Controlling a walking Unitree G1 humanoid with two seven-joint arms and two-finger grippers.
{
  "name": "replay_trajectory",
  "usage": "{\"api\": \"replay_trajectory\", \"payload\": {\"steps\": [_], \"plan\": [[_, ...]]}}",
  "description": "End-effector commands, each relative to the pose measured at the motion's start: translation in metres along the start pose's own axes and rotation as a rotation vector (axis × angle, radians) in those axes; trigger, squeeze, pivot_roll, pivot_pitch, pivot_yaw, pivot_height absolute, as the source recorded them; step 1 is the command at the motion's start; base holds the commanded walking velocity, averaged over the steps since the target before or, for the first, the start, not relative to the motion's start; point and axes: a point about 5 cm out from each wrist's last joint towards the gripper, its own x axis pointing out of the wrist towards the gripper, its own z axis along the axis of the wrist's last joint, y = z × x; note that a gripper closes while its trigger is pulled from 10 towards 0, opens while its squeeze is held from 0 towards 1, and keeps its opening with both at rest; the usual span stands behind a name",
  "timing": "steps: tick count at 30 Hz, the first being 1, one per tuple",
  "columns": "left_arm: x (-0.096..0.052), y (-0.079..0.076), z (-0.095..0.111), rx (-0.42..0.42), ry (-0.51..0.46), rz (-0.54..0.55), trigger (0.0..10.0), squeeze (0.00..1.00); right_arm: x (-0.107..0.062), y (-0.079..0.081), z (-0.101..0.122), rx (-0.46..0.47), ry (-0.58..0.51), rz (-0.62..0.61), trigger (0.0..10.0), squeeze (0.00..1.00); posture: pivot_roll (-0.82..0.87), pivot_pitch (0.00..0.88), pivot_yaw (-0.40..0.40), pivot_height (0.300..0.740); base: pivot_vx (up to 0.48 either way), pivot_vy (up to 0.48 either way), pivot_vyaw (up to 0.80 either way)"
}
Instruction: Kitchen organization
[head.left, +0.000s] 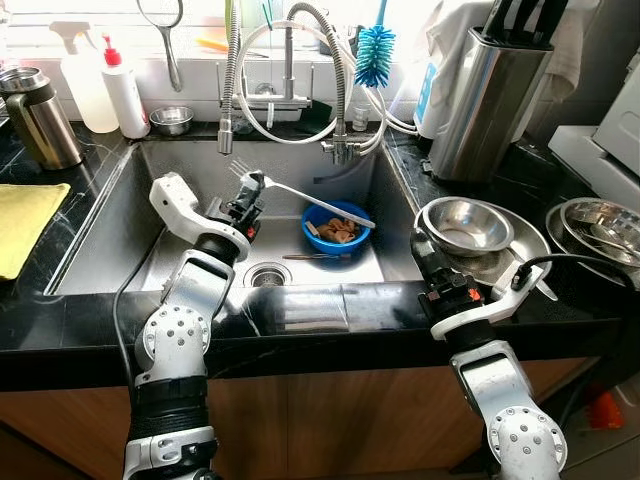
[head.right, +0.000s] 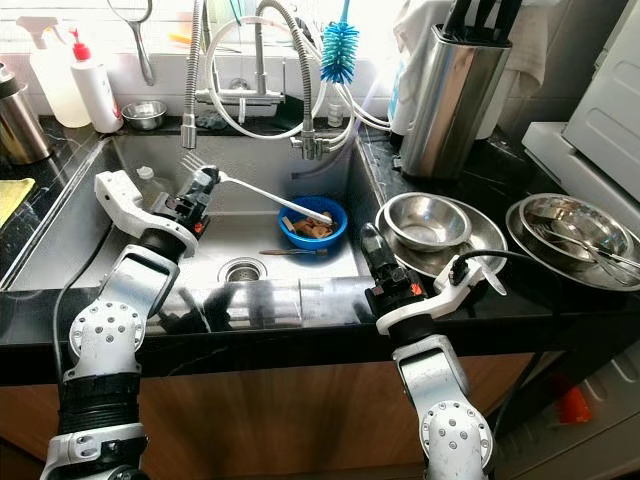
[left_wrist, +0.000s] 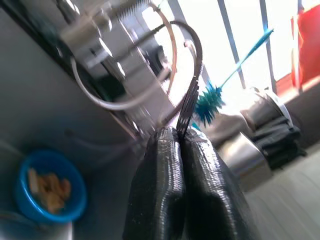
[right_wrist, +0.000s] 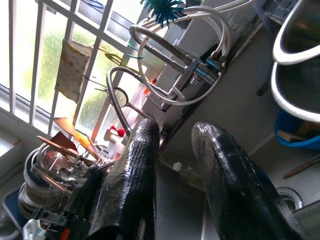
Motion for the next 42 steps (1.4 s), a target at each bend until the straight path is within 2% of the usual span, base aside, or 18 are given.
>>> {"api": "replay_trajectory", "payload": {"steps": [1,2,3,4,5,6,7,9,10,13,14,15,16,20,30,42], "plan": [[0.004,0.005,0.005,0.079,-0.040,0.070,0.0,0.00,0.000,-0.004,0.003,-0.024,-0.016,-0.039,10.0,0.00,-0.02,0.018,-0.043,0.740,0.000,0.000,0.00],[0.004,0.009,0.008,0.119,-0.066,0.116,0.9,0.00,-0.001,-0.005,0.004,-0.038,-0.019,-0.051,10.0,0.00,-0.02,0.018,-0.043,0.740,0.000,0.000,0.00],[0.005,0.013,0.012,0.194,-0.088,0.162,8.7,0.00,-0.001,-0.006,0.005,-0.057,-0.020,-0.063,10.0,0.00,-0.02,0.018,-0.043,0.740,0.000,0.000,0.00],[0.005,0.016,0.014,0.243,-0.102,0.189,8.7,0.00,-0.001,-0.006,0.005,-0.069,-0.020,-0.070,10.0,0.00,-0.03,0.021,-0.042,0.740,0.000,0.000,0.00],[0.006,0.019,0.015,0.340,-0.100,0.208,10.0,0.00,-0.001,-0.007,0.006,-0.130,-0.009,-0.092,10.0,0.00,-0.03,0.023,-0.041,0.740,0.000,0.000,0.00],[0.006,0.019,0.014,0.377,-0.098,0.208,10.0,0.00,-0.002,-0.007,0.007,-0.164,-0.006,-0.106,10.0,0.00,-0.03,0.023,-0.040,0.740,0.000,0.000,0.00],[0.007,0.018,0.012,0.461,-0.084,0.195,10.0,0.00,-0.002,-0.009,0.009,-0.247,-0.002,-0.147,10.0,0.00,-0.03,0.023,-0.040,0.740,0.000,0.000,0.00],[0.007,0.017,0.009,0.538,-0.071,0.177,10.0,0.00,-0.002,-0.011,0.011,-0.332,0.002,-0.192,10.0,0.00,-0.03,0.028,-0.035,0.740,0.000,0.000,0.00],[0.008,0.018,0.008,0.605,-0.057,0.171,10.0,0.00,-0.002,-0.011,0.014,-0.465,0.026,-0.218,10.0,0.00,-0.03,0.029,-0.034,0.740,0.000,0.000,0.00],[0.009,0.019,0.006,0.714,-0.047,0.150,10.0,0.00,0.000,-0.007,0.015,-0.542,0.036,-0.218,10.0,0.00,-0.04,0.033,-0.031,0.740,0.000,0.000,0.00],[0.010,0.022,0.003,0.780,-0.026,0.134,10.0,0.00,0.002,-0.001,0.015,-0.602,0.045,-0.195,10.0,0.00,-0.04,0.036,-0.029,0.740,0.000,0.000,0.00],[0.010,0.022,0.003,0.780,-0.026,0.134,10.0,0.00,0.002,-0.001,0.015,-0.602,0.045,-0.195,10.0,0.00,-0.04,0.036,-0.029,0.740,0.000,0.000,0.00],[0.010,0.026,0.000,0.843,-0.005,0.125,10.0,0.00,0.003,0.004,0.012,-0.666,0.063,-0.173,10.0,0.00,-0.04,0.033,-0.028,0.740,0.000,0.000,0.00],[0.008,0.034,-0.007,0.963,0.037,0.107,10.0,0.00,0.006,0.009,0.004,-0.753,0.090,-0.141,10.0,0.00,-0.04,0.022,-0.024,0.740,0.000,0.000,0.00],[0.001,0.052,-0.024,1.038,0.151,0.105,10.0,0.00,0.006,0.006,-0.003,-0.800,0.114,-0.132,10.0,0.00,-0.04,0.000,-0.019,0.740,0.000,0.000,0.00],[0.003,0.060,-0.025,1.064,0.176,0.131,10.0,0.00,0.005,0.007,-0.008,-0.799,0.108,-0.127,10.0,0.00,-0.04,0.007,-0.017,0.740,0.000,0.000,0.00]]}}
